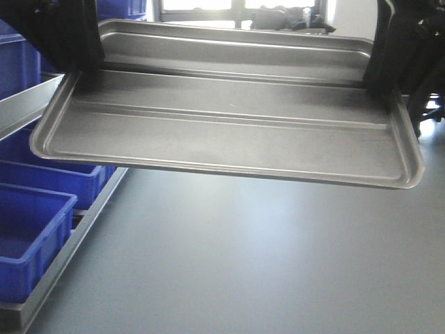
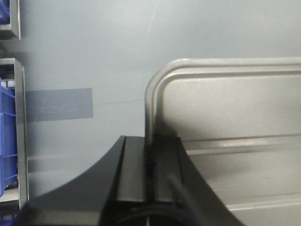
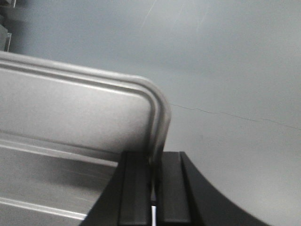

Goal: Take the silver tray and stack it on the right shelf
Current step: 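Hold the tray level with both grippers while the base drives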

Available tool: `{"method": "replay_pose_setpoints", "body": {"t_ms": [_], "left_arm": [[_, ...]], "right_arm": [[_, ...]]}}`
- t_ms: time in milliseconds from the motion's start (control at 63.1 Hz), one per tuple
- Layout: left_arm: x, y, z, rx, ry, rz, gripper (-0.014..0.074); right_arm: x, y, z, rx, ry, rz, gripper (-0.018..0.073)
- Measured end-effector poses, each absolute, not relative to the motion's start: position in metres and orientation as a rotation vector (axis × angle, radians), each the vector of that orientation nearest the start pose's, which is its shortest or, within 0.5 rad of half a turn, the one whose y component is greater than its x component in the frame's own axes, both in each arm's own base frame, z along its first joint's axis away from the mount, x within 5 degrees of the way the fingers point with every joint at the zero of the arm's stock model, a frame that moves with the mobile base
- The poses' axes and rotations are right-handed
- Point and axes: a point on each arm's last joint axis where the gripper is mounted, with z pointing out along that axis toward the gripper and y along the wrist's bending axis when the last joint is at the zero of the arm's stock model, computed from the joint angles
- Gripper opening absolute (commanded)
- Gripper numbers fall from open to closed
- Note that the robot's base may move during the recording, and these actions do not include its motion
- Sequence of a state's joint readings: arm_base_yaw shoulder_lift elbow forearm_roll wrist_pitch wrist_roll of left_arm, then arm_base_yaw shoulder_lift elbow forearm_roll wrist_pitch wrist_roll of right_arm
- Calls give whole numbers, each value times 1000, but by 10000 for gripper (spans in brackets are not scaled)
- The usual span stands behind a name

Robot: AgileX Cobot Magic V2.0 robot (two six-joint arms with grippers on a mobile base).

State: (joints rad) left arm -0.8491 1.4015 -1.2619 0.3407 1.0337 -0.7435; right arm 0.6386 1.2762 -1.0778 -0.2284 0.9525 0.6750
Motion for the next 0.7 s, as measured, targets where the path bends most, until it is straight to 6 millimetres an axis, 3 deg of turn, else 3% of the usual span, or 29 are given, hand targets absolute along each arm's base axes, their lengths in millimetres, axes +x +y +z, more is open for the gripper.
{"method": "replay_pose_setpoints", "body": {"t_ms": [698], "left_arm": [[208,-196,341,267,2553,-149,-93]], "right_arm": [[211,136,321,-63,2603,184,57]]}}
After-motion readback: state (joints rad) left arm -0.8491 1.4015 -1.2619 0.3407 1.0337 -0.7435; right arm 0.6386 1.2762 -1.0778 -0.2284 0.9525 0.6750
